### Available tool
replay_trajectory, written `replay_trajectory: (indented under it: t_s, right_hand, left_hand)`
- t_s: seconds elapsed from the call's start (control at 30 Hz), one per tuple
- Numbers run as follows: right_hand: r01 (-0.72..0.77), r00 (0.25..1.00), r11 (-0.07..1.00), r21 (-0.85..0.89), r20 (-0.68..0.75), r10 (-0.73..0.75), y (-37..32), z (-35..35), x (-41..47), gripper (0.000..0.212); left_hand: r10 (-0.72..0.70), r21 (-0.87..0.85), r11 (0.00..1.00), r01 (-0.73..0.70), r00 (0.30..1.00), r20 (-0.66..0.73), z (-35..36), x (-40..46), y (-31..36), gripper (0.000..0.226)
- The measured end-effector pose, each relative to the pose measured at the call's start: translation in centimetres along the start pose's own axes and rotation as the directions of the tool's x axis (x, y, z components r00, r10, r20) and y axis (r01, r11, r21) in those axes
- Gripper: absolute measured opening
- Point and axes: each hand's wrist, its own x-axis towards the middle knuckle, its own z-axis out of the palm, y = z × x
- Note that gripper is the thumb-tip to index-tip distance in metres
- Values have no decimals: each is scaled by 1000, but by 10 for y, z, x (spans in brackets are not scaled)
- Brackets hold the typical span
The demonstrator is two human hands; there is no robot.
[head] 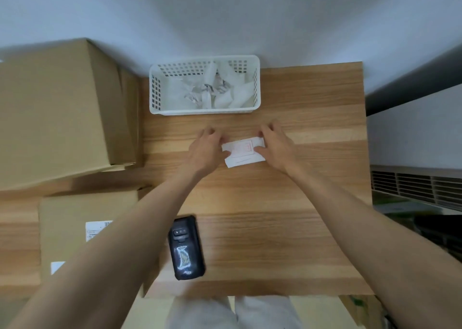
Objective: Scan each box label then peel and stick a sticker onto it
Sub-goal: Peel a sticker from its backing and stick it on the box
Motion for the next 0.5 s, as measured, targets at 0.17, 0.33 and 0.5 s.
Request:
replay_trajectory:
  t_s: [0.17,0.33,0.5]
  right_hand:
    - [-8,1000,997,72,-11,9,-1,0,6,27]
    - [-7,1000,993,122,-21,10,1,0,7,26]
    - [-29,999,978,208,-38,37,1,-3,6,21]
  left_hand:
    - [-6,-74,997,4,1000,-26,2,5,-2,20]
    - [-17,-128,992,15,1000,-15,-1,8,-1,7]
    - [-17,-128,992,9,998,-62,-6,5,-1,16]
